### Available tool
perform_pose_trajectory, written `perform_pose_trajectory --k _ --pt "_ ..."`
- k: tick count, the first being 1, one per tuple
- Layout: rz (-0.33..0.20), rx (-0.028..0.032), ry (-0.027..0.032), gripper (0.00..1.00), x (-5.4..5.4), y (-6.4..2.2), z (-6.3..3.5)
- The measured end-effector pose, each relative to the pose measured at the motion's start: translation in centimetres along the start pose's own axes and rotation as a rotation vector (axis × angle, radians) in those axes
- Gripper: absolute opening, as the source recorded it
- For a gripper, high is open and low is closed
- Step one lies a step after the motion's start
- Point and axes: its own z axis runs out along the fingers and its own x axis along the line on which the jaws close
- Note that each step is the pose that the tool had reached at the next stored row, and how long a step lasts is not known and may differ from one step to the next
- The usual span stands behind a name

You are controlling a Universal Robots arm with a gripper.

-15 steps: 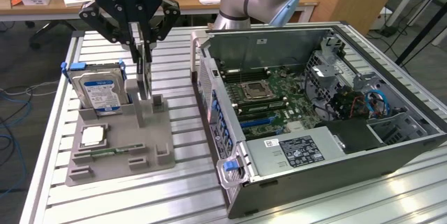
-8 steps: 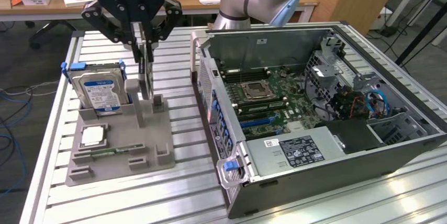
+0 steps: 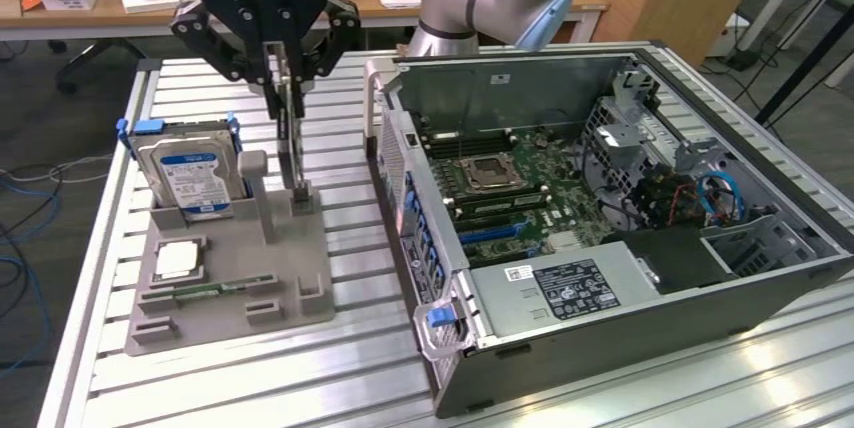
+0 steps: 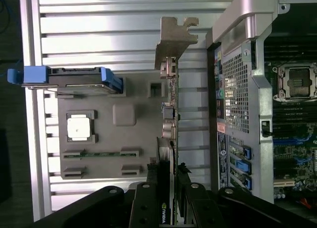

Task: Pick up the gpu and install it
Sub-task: 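Pick up the gpu and move the gpu toward the slot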

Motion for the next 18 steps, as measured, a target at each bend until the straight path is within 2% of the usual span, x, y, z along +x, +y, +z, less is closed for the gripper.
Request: perform_pose_trajectory --k 18 --pt "0.0 0.0 0.0 0.26 -3.0 0.19 0.08"
